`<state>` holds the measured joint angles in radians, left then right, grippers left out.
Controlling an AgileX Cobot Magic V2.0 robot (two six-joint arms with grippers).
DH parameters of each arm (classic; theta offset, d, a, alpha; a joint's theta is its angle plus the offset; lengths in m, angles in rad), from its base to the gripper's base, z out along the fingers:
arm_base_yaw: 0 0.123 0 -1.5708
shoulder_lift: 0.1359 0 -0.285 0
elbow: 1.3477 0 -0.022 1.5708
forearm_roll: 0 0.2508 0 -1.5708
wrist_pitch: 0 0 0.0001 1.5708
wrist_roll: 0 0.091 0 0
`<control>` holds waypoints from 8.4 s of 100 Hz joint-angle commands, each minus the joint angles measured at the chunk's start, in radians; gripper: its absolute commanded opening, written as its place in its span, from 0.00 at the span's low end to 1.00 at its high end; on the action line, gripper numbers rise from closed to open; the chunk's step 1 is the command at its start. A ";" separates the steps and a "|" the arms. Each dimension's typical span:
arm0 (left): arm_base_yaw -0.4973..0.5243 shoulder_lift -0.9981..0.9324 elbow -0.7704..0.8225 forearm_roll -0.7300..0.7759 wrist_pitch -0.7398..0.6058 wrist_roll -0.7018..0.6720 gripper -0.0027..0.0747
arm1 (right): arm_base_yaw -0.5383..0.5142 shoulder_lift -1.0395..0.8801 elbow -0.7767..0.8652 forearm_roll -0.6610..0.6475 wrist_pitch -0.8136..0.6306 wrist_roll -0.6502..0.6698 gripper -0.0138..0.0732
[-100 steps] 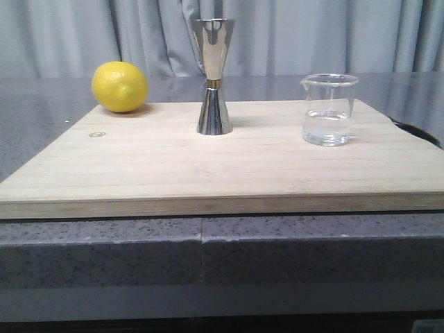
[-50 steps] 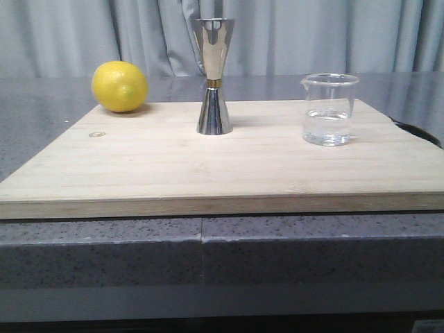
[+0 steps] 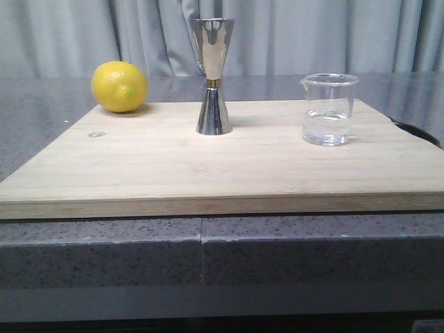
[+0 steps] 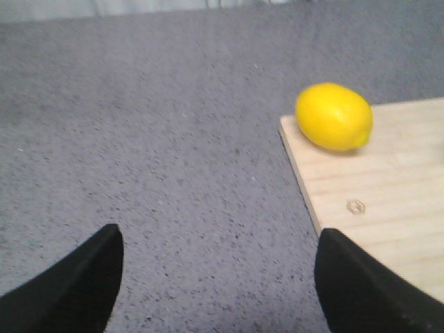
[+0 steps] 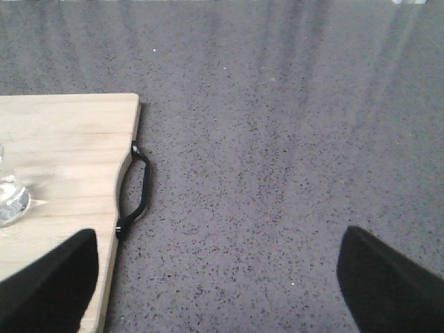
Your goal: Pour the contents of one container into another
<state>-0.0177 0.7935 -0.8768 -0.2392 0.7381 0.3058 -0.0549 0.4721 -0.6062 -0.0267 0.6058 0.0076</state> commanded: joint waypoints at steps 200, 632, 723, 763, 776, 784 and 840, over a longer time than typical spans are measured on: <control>-0.258 1.021 -0.204 -1.614 0.479 1.948 0.72 | -0.003 0.104 -0.088 0.004 -0.025 -0.008 0.89; -0.339 1.119 -0.449 -1.614 0.533 1.843 0.34 | 0.533 1.011 0.160 0.123 -1.499 -0.044 0.89; -0.339 1.119 -0.449 -1.614 0.533 1.843 0.34 | 0.495 0.934 0.153 0.125 -1.429 -0.044 0.48; -0.339 1.119 -0.449 -1.614 0.533 1.843 0.34 | 0.434 0.763 -0.107 0.042 -0.961 -0.046 0.48; -0.339 1.119 -0.449 -1.614 0.533 1.843 0.34 | 0.434 0.767 -0.268 -0.029 -0.744 -0.046 0.48; -0.339 1.119 -0.449 -1.614 0.533 1.843 0.34 | 0.435 0.775 -0.347 -0.078 -0.651 -0.046 0.48; -0.339 1.119 -0.449 -1.614 0.533 1.843 0.34 | 0.531 0.901 -0.639 -0.397 -0.415 -0.046 0.48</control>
<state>-0.3503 1.9622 -1.2958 -1.7647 1.1595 2.1559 0.4519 1.3836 -1.1887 -0.3405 0.2450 -0.0354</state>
